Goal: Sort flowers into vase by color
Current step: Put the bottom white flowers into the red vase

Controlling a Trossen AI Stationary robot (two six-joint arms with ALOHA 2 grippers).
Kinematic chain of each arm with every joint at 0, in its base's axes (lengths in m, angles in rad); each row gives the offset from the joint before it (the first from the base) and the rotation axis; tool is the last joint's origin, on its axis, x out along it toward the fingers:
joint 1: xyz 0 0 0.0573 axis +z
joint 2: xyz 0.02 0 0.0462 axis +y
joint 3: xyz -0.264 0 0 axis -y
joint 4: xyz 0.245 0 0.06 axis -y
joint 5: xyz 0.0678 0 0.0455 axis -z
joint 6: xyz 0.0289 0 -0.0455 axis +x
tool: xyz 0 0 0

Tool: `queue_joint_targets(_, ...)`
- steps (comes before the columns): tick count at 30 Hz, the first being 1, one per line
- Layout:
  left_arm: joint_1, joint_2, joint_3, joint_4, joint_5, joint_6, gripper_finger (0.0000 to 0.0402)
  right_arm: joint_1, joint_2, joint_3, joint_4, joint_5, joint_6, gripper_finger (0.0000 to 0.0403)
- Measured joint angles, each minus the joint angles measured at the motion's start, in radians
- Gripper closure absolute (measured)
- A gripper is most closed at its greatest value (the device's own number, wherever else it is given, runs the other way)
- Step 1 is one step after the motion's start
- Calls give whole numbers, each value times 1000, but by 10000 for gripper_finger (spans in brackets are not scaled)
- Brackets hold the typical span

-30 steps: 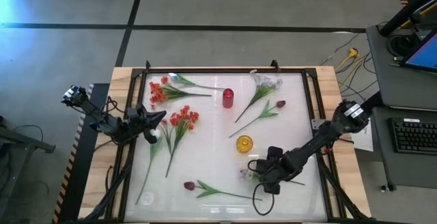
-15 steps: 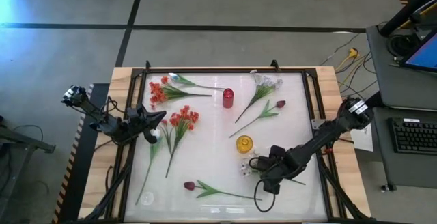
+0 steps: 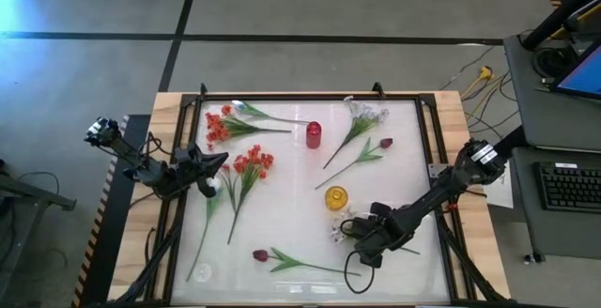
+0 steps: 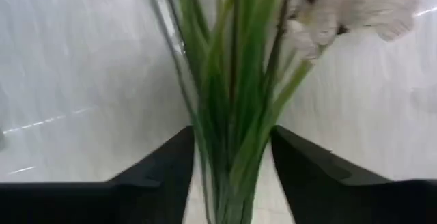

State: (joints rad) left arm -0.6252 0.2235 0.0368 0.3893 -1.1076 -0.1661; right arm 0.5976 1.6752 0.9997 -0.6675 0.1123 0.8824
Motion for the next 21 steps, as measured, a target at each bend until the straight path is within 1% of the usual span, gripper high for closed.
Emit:
queue_joint_targets(5, 0, 11, 0, -1, 0, -14, 402, 0, 0, 0, 2, 1, 0, 338)
queue_joint_targets(7, 0, 18, 0, 0, 0, -39, 402, 0, 0, 0, 7, 3, 0, 371)
queue_joint_targets(8, 0, 24, 0, 0, 0, -55, 402, 0, 0, 0, 8, 3, -1, 381)
queue_joint_targets(11, 0, 42, 0, -2, 12, -88, 402, 0, -3, 0, 10, -3, 0, 381)
queue_joint_targets(14, 0, 58, 0, -2, 26, -106, 402, 0, -21, 3, 2, -34, 0, 374)
queue_joint_targets(18, 0, 78, 0, 0, 26, -135, 402, 7, -76, 37, 9, -59, -9, 371)
queue_joint_targets(21, 0, 89, 0, 0, 27, -135, 402, 18, -116, 66, 20, -59, -32, 371)
